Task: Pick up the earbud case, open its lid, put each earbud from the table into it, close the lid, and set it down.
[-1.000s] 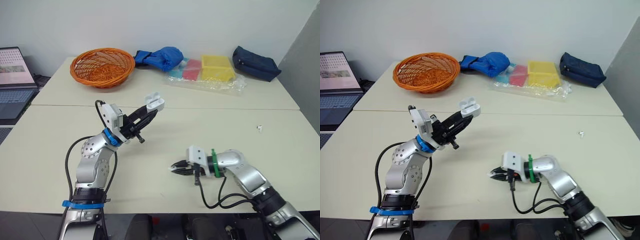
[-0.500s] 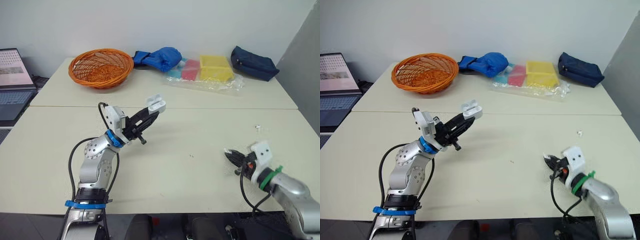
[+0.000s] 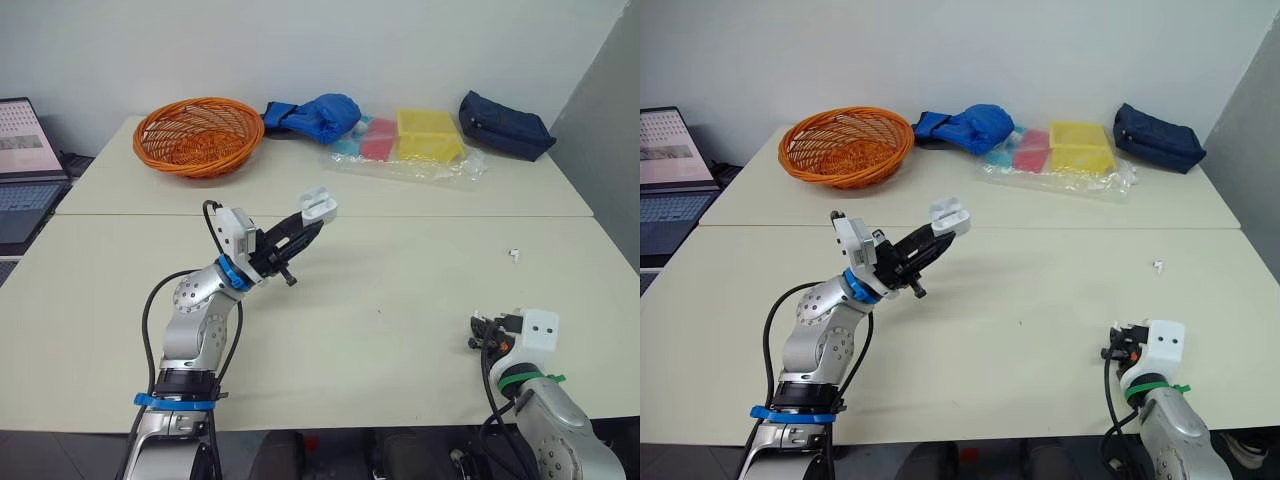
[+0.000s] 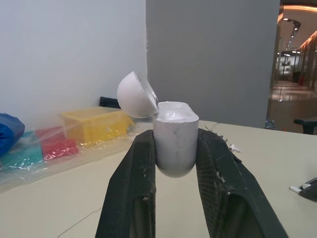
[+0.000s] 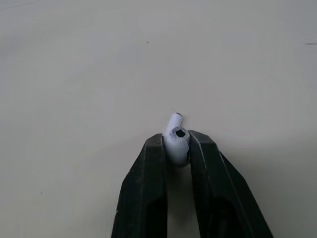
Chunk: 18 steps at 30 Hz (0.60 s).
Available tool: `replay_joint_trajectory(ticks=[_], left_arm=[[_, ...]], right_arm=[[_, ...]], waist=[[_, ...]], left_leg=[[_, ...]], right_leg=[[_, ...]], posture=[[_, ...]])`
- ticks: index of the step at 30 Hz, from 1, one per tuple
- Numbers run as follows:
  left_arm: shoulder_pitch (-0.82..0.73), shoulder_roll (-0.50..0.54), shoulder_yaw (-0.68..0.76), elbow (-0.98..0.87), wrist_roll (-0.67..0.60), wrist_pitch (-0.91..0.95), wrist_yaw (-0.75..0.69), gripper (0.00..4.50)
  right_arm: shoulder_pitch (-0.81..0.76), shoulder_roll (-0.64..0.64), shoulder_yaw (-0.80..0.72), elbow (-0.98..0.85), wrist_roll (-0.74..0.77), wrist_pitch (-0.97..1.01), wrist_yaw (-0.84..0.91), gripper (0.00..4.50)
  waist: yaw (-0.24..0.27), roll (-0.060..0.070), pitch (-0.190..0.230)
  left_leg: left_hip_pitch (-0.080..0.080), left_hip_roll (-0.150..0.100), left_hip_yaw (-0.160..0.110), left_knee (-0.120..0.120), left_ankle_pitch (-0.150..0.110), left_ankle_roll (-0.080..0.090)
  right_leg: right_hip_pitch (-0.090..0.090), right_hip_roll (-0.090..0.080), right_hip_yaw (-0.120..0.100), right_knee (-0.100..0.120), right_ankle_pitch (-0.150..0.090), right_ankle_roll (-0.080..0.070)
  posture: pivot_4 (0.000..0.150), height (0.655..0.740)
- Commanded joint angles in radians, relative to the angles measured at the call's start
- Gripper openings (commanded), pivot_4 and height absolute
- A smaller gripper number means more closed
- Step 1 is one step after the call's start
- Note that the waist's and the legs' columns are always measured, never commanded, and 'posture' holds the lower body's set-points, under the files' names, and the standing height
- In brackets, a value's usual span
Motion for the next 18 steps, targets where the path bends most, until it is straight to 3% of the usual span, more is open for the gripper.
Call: replay_joint_trajectory(ticks=[1,4,6,15,18], left_arm=[[-0.001,0.008,0.010,-0.056,-0.015,-0.010,0.005,0.76],[-0.003,0.009,0.010,-0.052,-0.015,-0.010,0.004,0.76],[0.001,0.009,0.011,-0.052,-0.017,-0.012,0.002,0.76],[0.009,-0.003,0.011,-0.031,-0.016,-0.034,-0.006,0.76],[0.007,-0.011,0.008,-0.021,-0.015,-0.042,-0.006,0.76]], right_arm=[[-0.011,-0.014,0.001,0.000,0.003,0.004,-0.019,1.91],[-0.022,-0.038,0.019,0.006,0.016,0.005,0.008,2.99],[-0.034,-0.138,0.004,-0.015,0.039,0.013,0.092,3.62],[-0.132,-0.559,-0.153,-0.051,0.165,0.026,0.374,3.62],[-0.237,-0.799,-0.071,0.022,0.211,-0.068,0.708,3.62]], waist=[[0.000,0.000,0.000],[0.000,0.000,0.000],[0.000,0.000,0.000],[0.000,0.000,0.000],[-0.005,0.001,0.001]], left_leg=[[0.000,0.000,0.000,0.000,0.000,0.000],[0.000,0.000,0.000,0.001,0.000,0.000],[0.000,0.000,0.000,0.001,0.000,0.000],[0.000,-0.002,0.002,0.000,0.000,0.000],[0.001,-0.001,0.001,0.000,0.000,0.000]], right_leg=[[0.000,0.000,0.000,0.000,0.000,0.000],[0.000,-0.001,0.000,0.000,-0.003,-0.005],[0.001,-0.001,0.001,0.000,-0.003,-0.005],[0.000,0.000,0.001,-0.001,0.000,0.001],[0.000,0.001,0.000,0.000,0.000,0.000]], posture=[[0.150,0.7400],[0.150,0.7400],[0.150,0.7400],[0.150,0.7400],[0.150,0.7400]])
